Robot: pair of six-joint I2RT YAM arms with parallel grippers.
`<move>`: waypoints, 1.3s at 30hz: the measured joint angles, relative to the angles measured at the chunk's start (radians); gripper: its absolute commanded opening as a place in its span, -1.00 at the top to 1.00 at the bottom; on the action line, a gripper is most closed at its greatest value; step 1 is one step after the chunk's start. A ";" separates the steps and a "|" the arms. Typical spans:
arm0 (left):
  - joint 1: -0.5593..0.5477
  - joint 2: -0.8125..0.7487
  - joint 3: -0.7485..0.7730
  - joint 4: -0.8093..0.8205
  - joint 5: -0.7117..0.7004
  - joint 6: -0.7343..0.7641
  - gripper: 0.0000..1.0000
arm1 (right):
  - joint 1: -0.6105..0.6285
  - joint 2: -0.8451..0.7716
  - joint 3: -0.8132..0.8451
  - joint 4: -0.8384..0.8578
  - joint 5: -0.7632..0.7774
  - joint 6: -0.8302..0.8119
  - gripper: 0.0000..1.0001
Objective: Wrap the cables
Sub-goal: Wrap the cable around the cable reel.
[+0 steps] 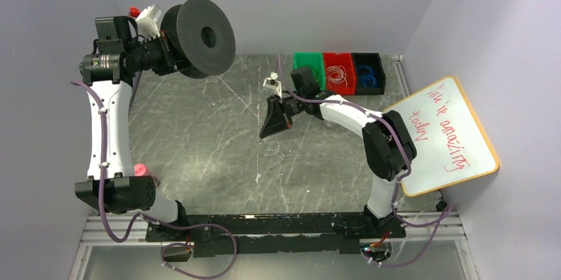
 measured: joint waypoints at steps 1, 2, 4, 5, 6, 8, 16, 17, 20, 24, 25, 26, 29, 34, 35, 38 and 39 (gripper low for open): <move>0.001 -0.004 0.000 0.001 0.014 0.000 0.95 | -0.012 -0.003 -0.019 0.062 -0.009 0.050 0.90; 0.002 -0.009 0.000 0.001 0.027 0.001 0.95 | -0.022 -0.005 -0.036 0.124 -0.019 0.103 0.90; 0.002 -0.022 -0.001 0.005 0.063 0.005 0.95 | -0.036 -0.005 -0.061 0.234 -0.035 0.202 0.90; 0.003 -0.027 -0.001 0.006 0.078 0.008 0.95 | -0.042 -0.005 -0.073 0.300 -0.042 0.264 0.89; 0.003 -0.033 -0.003 0.010 0.096 0.013 0.95 | -0.048 -0.005 -0.077 0.324 -0.047 0.287 0.90; 0.003 -0.046 -0.009 0.013 0.140 0.037 0.95 | -0.061 -0.005 -0.079 0.385 -0.053 0.356 0.90; 0.003 -0.084 -0.046 -0.098 0.258 0.324 0.95 | -0.162 -0.005 -0.073 0.503 -0.020 0.543 0.93; 0.003 -0.087 -0.050 -0.121 0.262 0.360 0.95 | -0.175 -0.006 -0.069 0.496 -0.012 0.546 0.93; 0.003 -0.094 -0.070 -0.197 0.274 0.482 0.95 | -0.220 -0.010 -0.038 0.437 0.022 0.533 0.94; -0.004 -0.095 -0.080 -0.278 0.271 0.616 0.95 | -0.257 -0.036 -0.008 0.379 0.054 0.513 0.96; -0.009 -0.096 -0.084 -0.292 0.265 0.644 0.95 | -0.263 -0.044 -0.003 0.371 0.058 0.509 0.96; -0.018 -0.099 -0.092 -0.302 0.254 0.669 0.95 | -0.267 -0.052 0.002 0.361 0.060 0.507 0.96; -0.076 -0.118 -0.140 -0.309 0.187 0.721 0.95 | -0.276 -0.066 0.022 0.344 0.060 0.507 0.97; -0.214 -0.160 -0.273 -0.273 -0.003 0.752 0.95 | -0.280 -0.085 0.032 0.341 0.057 0.528 0.99; -0.234 -0.164 -0.293 -0.265 -0.042 0.754 0.95 | -0.280 -0.090 0.032 0.346 0.055 0.538 1.00; -0.270 -0.171 -0.342 -0.218 -0.161 0.751 0.95 | -0.279 -0.112 0.032 0.372 0.048 0.576 1.00; -0.280 -0.172 -0.355 -0.195 -0.200 0.747 0.95 | -0.279 -0.121 0.032 0.386 0.047 0.591 1.00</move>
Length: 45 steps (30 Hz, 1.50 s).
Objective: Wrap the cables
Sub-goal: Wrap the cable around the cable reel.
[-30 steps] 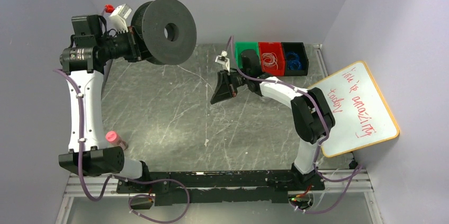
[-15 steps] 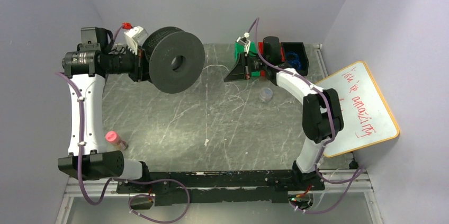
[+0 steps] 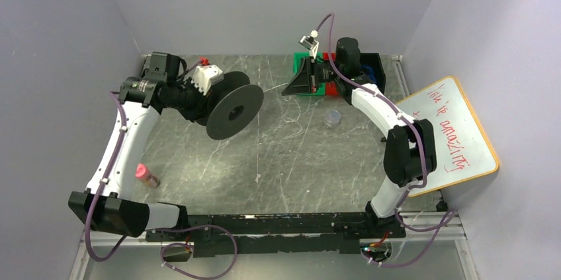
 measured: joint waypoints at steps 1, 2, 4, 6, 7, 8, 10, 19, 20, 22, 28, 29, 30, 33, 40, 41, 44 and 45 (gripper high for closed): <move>-0.010 0.000 -0.013 0.029 -0.035 -0.005 0.95 | 0.000 -0.011 -0.001 0.015 0.001 0.014 1.00; -0.022 0.000 -0.026 0.069 -0.066 -0.010 0.95 | 0.002 -0.024 -0.002 0.031 0.001 0.029 0.99; -0.049 -0.001 -0.045 0.130 -0.110 -0.021 0.95 | 0.008 -0.045 -0.005 0.063 0.002 0.052 0.99; -0.075 -0.008 -0.069 0.188 -0.146 -0.037 0.95 | 0.016 -0.061 -0.007 0.090 0.002 0.067 0.98; -0.090 -0.013 -0.085 0.220 -0.166 -0.045 0.95 | 0.021 -0.065 -0.008 0.101 0.002 0.073 0.98; -0.106 -0.016 -0.099 0.243 -0.186 -0.056 0.95 | 0.025 -0.065 -0.008 0.111 0.002 0.077 0.97; -0.137 -0.019 -0.126 0.285 -0.232 -0.076 0.95 | 0.037 -0.065 -0.017 0.136 0.002 0.096 0.95; -0.239 0.003 -0.182 0.413 -0.426 -0.135 0.95 | 0.103 -0.065 -0.051 0.203 0.012 0.152 0.85; -0.248 0.011 -0.182 0.420 -0.444 -0.138 0.95 | 0.116 -0.065 -0.051 0.203 0.014 0.151 0.84; -0.266 0.029 -0.182 0.428 -0.484 -0.145 0.95 | 0.142 -0.065 -0.051 0.203 0.017 0.150 0.84; -0.297 0.083 -0.182 0.438 -0.599 -0.201 0.95 | 0.214 -0.065 -0.051 0.197 0.017 0.119 0.83; -0.296 0.090 -0.182 0.438 -0.618 -0.217 0.95 | 0.222 -0.065 -0.051 0.193 0.014 0.108 0.83; -0.296 0.097 -0.177 0.433 -0.634 -0.230 0.95 | 0.228 -0.065 -0.051 0.187 0.011 0.099 0.83; -0.294 0.117 -0.146 0.418 -0.665 -0.270 0.95 | 0.245 -0.065 -0.052 0.175 0.002 0.068 0.83; -0.287 0.132 -0.046 0.404 -0.676 -0.346 0.95 | 0.281 -0.062 -0.057 0.174 -0.020 0.032 0.87; -0.284 0.135 -0.034 0.402 -0.673 -0.356 0.95 | 0.285 -0.060 -0.057 0.172 -0.022 0.027 0.87; -0.265 0.148 -0.002 0.384 -0.654 -0.388 0.95 | 0.299 -0.056 -0.057 0.158 -0.026 0.002 0.89; -0.256 0.153 0.006 0.375 -0.645 -0.402 0.95 | 0.303 -0.054 -0.057 0.152 -0.026 -0.008 0.90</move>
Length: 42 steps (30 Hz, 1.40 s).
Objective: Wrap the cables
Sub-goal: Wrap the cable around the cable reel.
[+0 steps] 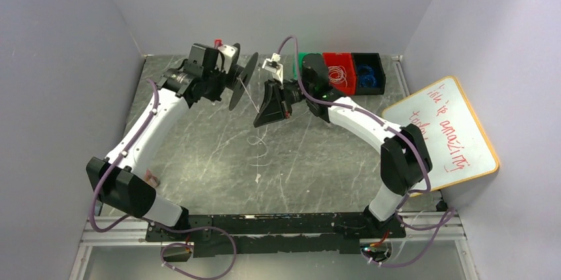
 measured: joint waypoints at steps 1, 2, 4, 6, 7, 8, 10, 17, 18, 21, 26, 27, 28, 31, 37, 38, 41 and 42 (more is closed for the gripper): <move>0.012 0.006 0.010 -0.013 0.011 -0.013 0.95 | 0.003 0.004 0.000 -0.007 0.000 -0.010 0.92; 0.021 0.011 0.015 -0.020 0.021 -0.024 0.95 | 0.006 0.007 0.000 -0.013 0.002 -0.019 0.94; 0.042 0.018 0.030 -0.043 0.053 -0.048 0.95 | 0.008 0.020 0.000 -0.022 0.010 -0.035 0.94; 0.062 0.022 0.045 -0.071 0.092 -0.074 0.95 | 0.010 0.034 0.000 -0.026 0.017 -0.049 0.95; 0.071 0.022 0.048 -0.079 0.111 -0.085 0.95 | 0.012 0.040 0.000 -0.026 0.022 -0.055 0.96; 0.081 0.022 0.051 -0.085 0.131 -0.096 0.95 | 0.014 0.046 0.000 -0.026 0.029 -0.061 0.96; 0.093 0.022 0.052 -0.093 0.159 -0.110 0.95 | 0.019 0.054 0.000 -0.026 0.039 -0.070 0.99; 0.135 0.002 0.020 -0.088 0.266 -0.134 0.95 | 0.030 0.069 0.000 -0.025 0.054 -0.092 1.00; 0.144 -0.010 -0.002 -0.073 0.281 -0.135 0.95 | 0.030 0.071 0.000 -0.026 0.053 -0.099 1.00; 0.164 -0.029 -0.042 -0.043 0.320 -0.135 0.95 | 0.031 0.072 0.000 -0.043 0.056 -0.130 1.00; 0.187 -0.031 -0.075 -0.008 0.410 -0.137 0.95 | 0.031 0.072 0.003 -0.125 0.073 -0.229 1.00; 0.190 -0.031 -0.076 -0.005 0.421 -0.137 0.95 | 0.031 0.072 0.008 -0.148 0.080 -0.253 1.00; 0.192 -0.031 -0.077 -0.003 0.431 -0.135 0.95 | 0.031 0.072 0.013 -0.172 0.086 -0.278 1.00; 0.198 -0.031 -0.078 0.001 0.459 -0.132 0.95 | 0.031 0.072 0.033 -0.242 0.104 -0.352 1.00; 0.203 -0.031 -0.078 0.034 0.520 -0.130 0.95 | 0.030 0.072 0.099 -0.442 0.145 -0.549 1.00; 0.204 -0.031 -0.078 0.045 0.529 -0.131 0.95 | 0.030 0.072 0.114 -0.475 0.153 -0.583 1.00; 0.206 -0.030 -0.079 0.069 0.537 -0.132 0.95 | 0.030 0.072 0.151 -0.567 0.175 -0.684 1.00; 0.206 -0.030 -0.086 0.083 0.537 -0.133 0.95 | 0.030 0.072 0.164 -0.600 0.184 -0.721 1.00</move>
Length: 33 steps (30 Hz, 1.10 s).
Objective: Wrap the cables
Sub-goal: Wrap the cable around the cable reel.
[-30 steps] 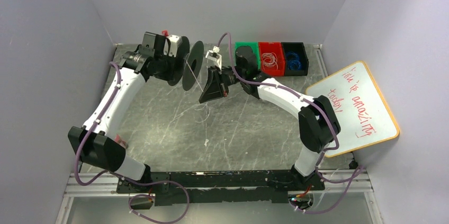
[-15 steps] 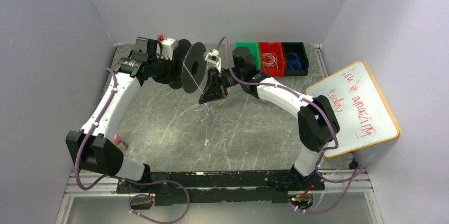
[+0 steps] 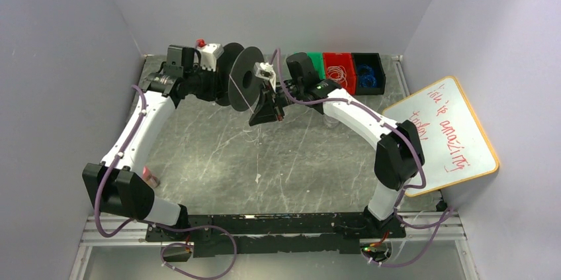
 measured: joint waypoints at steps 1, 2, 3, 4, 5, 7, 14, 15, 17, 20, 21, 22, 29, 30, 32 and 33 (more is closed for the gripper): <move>0.000 0.000 -0.007 0.013 -0.001 -0.001 0.95 | 0.000 0.000 0.007 -0.020 0.005 -0.025 1.00; 0.000 0.000 -0.017 0.027 -0.003 -0.002 0.95 | 0.000 0.000 0.013 -0.041 0.008 -0.050 1.00; 0.000 0.000 -0.032 0.044 -0.010 -0.005 0.95 | 0.000 0.000 0.016 -0.057 0.011 -0.070 1.00; 0.000 0.000 -0.045 0.052 -0.019 -0.011 0.95 | 0.000 0.000 0.016 -0.069 0.013 -0.086 1.00; 0.000 0.000 -0.055 0.058 -0.027 -0.020 0.95 | 0.000 0.000 0.016 -0.081 0.021 -0.101 0.99; 0.000 0.000 -0.073 0.063 -0.047 -0.036 0.95 | 0.000 0.000 0.016 -0.100 0.032 -0.125 0.99; 0.017 -0.012 -0.115 0.076 -0.095 -0.109 0.95 | 0.037 0.030 0.060 -0.174 0.084 -0.248 0.96; 0.027 -0.017 -0.123 0.074 -0.096 -0.129 0.95 | 0.048 0.036 0.069 -0.189 0.091 -0.266 0.96; 0.060 -0.026 -0.132 0.085 -0.094 -0.180 0.95 | 0.077 0.050 0.074 -0.221 0.123 -0.303 0.93; 0.089 -0.047 -0.133 0.081 -0.074 -0.232 0.95 | 0.110 0.089 0.096 -0.241 0.158 -0.341 0.90; 0.097 -0.053 -0.133 0.082 -0.073 -0.243 0.95 | 0.119 0.101 0.101 -0.258 0.161 -0.351 0.90; 0.108 -0.059 -0.133 0.087 -0.072 -0.257 0.95 | 0.126 0.111 0.103 -0.274 0.162 -0.357 0.90; 0.209 -0.074 -0.133 0.094 0.017 -0.294 0.95 | 0.136 0.148 0.130 -0.351 0.153 -0.368 0.84; 0.229 -0.077 -0.133 0.103 0.037 -0.294 0.95 | 0.135 0.148 0.130 -0.365 0.148 -0.368 0.84; 0.271 -0.088 -0.133 0.129 0.077 -0.294 0.95 | 0.133 0.148 0.130 -0.394 0.130 -0.366 0.83; 0.286 -0.094 -0.133 0.144 0.096 -0.294 0.95 | 0.129 0.149 0.130 -0.409 0.121 -0.364 0.82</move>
